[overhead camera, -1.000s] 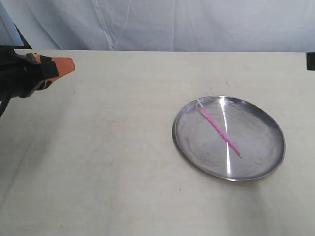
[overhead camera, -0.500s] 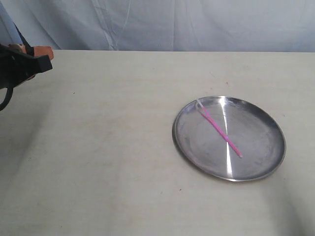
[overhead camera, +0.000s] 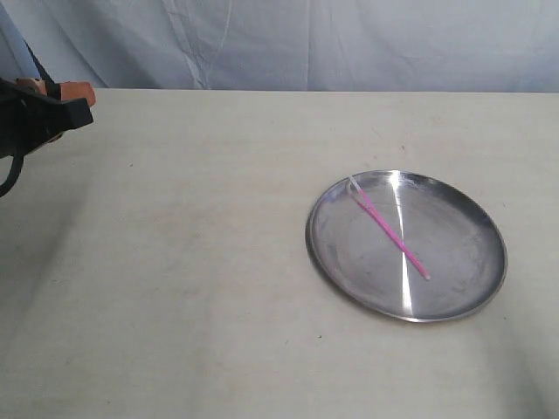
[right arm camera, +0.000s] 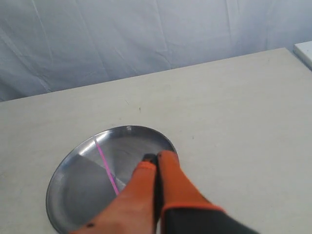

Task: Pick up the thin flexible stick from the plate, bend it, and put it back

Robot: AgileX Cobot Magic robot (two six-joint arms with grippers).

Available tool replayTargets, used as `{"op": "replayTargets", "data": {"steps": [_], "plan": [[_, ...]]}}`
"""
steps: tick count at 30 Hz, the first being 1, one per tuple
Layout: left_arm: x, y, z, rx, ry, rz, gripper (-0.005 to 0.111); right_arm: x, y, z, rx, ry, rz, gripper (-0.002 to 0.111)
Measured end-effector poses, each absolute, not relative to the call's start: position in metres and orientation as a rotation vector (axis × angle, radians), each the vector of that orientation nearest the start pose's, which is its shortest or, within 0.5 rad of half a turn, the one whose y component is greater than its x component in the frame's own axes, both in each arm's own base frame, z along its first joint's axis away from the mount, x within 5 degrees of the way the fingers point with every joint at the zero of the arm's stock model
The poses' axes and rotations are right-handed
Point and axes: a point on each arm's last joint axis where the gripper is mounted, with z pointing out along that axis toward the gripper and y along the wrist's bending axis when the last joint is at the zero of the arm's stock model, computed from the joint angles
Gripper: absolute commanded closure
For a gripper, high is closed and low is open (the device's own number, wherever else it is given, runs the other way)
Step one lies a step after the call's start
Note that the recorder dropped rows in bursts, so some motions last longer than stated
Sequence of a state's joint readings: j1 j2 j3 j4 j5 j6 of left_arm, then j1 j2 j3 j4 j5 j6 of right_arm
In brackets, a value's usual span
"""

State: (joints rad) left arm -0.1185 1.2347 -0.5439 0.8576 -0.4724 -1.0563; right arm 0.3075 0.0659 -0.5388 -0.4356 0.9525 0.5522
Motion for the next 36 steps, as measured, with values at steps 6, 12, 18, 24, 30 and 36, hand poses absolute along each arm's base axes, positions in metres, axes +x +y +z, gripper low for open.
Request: {"op": "replayTargets", "data": {"steps": [6,12,18,24,30,36], "plan": [[0.239,-0.06,0.254,0.12,1.871,-0.585,0.107,0.011,-0.029,0.303,0.219,1.883,0.073,0.108],[0.239,-0.06,0.254,0.12,1.871,-0.585,0.107,0.011,-0.029,0.303,0.219,1.883,0.073,0.108],[0.239,-0.06,0.254,0.12,1.871,-0.585,0.107,0.011,-0.029,0.303,0.219,1.883,0.073,0.108],[0.239,-0.06,0.254,0.12,1.871,-0.585,0.107,0.011,-0.029,0.303,0.219,1.883,0.073,0.108],[0.236,-0.06,0.258,0.138,1.855,-0.575,0.107,0.011,-0.029,0.303,0.219,1.883,0.073,0.108],[0.213,-0.059,0.29,0.308,1.712,-0.476,0.107,0.012,-0.029,0.303,0.216,1.879,0.075,0.108]]}}
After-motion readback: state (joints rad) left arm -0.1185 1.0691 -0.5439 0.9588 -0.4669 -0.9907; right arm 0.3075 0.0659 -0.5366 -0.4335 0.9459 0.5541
